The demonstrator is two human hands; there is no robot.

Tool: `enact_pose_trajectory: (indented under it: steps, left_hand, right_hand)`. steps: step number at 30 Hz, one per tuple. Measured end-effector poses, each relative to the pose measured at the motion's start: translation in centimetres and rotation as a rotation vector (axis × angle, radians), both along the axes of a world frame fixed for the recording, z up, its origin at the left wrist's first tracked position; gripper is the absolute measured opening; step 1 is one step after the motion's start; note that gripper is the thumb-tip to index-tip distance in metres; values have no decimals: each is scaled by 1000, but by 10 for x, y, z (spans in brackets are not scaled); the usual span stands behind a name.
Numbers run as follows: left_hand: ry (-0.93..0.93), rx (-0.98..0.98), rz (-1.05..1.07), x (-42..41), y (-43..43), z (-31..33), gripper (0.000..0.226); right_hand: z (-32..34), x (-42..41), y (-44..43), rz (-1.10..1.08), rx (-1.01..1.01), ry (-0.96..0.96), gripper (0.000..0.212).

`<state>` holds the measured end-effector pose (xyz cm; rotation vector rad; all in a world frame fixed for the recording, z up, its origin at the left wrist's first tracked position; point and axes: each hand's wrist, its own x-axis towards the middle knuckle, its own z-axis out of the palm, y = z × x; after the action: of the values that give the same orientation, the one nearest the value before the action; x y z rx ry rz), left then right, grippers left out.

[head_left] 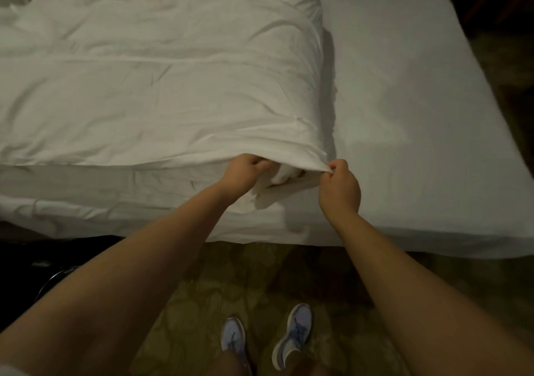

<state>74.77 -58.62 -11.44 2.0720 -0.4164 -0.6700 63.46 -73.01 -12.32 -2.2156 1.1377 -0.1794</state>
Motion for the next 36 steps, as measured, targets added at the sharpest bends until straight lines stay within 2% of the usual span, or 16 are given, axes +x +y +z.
enact_pose_trajectory:
  steps: [3, 6, 8, 10, 12, 14, 16, 18, 20, 22, 24, 26, 30, 33, 36]
  left_hand:
    - [-24, -156, 139, 12, 0, 18, 29]
    - [-114, -180, 34, 23, -8, 34, 38]
    - [-216, -71, -106, 31, -13, 36, 50]
    - [-324, 71, -234, 36, -12, 29, 50]
    - [-385, 129, -315, 37, -5, 12, 46]
    - [-474, 148, -398, 32, 6, -12, 45]
    - [-717, 282, -559, 27, 14, -41, 56]
    - [-988, 443, -660, 26, 15, -70, 70]
    - [-1131, 395, -551, 36, 11, -86, 65]
    - [-1270, 315, -374, 52, 4, -90, 57]
    - [-1394, 393, -227, 71, -3, -85, 47]
    - [-1413, 470, -138, 79, -8, -84, 36]
    - [-1445, 458, -53, 72, -11, -94, 28]
    - [-1435, 456, -48, 63, -3, -91, 26]
    - [-1536, 405, -56, 58, 3, -70, 22]
  right_hand:
    - [9, 8, 4, 17, 0, 38, 17]
    - [7, 17, 8, 100, -16, 126, 19]
    - [-3, 20, 14, 197, -21, 196, 31]
    - [-19, 19, 21, 297, -30, 305, 47]
    - [-39, 14, 27, 357, -61, 357, 59]
    - [-60, 10, 25, 368, -191, 257, 55]
    - [-70, 12, 16, 336, -322, 117, 42]
    - [-74, 19, 9, 252, -254, -33, 43]
    - [-77, 35, -3, 241, -273, -131, 48]
    - [-81, 57, -19, 290, -459, -151, 32]
    - [-87, 76, -33, 283, -547, -205, 25]
    - [-95, 88, -40, 269, -582, -248, 27]
    - [-106, 90, -44, 235, -582, -347, 26]
    - [-99, 86, -43, 241, -581, -375, 25]
    - [-83, 75, -43, 218, -597, -468, 27]
